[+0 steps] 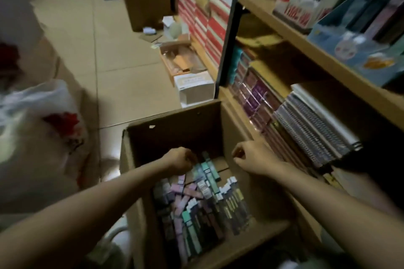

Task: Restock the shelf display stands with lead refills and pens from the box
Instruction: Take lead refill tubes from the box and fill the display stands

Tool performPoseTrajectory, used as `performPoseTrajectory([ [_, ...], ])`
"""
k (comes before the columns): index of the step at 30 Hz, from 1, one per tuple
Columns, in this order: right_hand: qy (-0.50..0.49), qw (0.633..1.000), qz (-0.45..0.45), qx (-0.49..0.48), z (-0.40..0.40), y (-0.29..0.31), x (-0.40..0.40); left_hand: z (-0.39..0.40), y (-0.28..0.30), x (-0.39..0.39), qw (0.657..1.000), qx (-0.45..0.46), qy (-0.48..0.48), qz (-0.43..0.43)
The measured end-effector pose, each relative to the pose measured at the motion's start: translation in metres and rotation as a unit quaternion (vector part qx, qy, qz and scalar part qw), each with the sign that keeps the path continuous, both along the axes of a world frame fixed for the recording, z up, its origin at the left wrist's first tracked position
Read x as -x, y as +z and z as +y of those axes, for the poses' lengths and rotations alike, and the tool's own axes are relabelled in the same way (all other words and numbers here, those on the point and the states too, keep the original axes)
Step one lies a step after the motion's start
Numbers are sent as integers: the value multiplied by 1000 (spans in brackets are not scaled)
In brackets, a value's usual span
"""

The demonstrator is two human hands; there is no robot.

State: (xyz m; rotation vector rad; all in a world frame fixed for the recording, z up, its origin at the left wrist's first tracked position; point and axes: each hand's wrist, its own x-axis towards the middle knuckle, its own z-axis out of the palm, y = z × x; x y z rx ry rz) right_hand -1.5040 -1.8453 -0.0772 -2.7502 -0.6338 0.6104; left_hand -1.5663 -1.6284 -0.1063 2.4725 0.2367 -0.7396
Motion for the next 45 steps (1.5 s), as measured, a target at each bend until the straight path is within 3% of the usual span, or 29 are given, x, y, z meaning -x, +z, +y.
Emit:
performPoseTrajectory([
  [3, -44, 997, 59, -24, 15, -51, 8, -16, -54, 25, 979, 57, 194, 4],
  [6, -73, 992, 98, -7, 25, -101, 15, -46, -94, 44, 931, 83, 354, 25],
  [10, -98, 986, 135, -2, 34, -149, 22, -70, -125, 53, 864, 77, 491, 82],
  [12, -104, 984, 144, -5, 40, -166, 26, -75, -138, 51, 845, 51, 529, 63],
  [17, -107, 990, 97, -5, 54, -190, 33, -78, -161, 35, 837, 20, 547, -24],
  [28, -148, 979, 138, -33, 47, -200, 31, -70, -176, 12, 730, 131, 660, -118],
  [34, -247, 942, 196, -118, 32, -193, 23, -73, -172, 18, 748, 160, 636, -107],
  [38, -326, 896, 228, -198, 24, -180, 14, -82, -161, 25, 721, 245, 642, -87],
  [41, -333, 868, 271, -251, 27, -173, 16, -87, -149, 30, 642, 406, 649, -48],
  [42, -328, 860, 290, -263, 29, -172, 19, -88, -145, 33, 630, 440, 639, -40],
  [45, -312, 849, 317, -284, 35, -176, 29, -93, -138, 41, 643, 468, 605, -35],
])
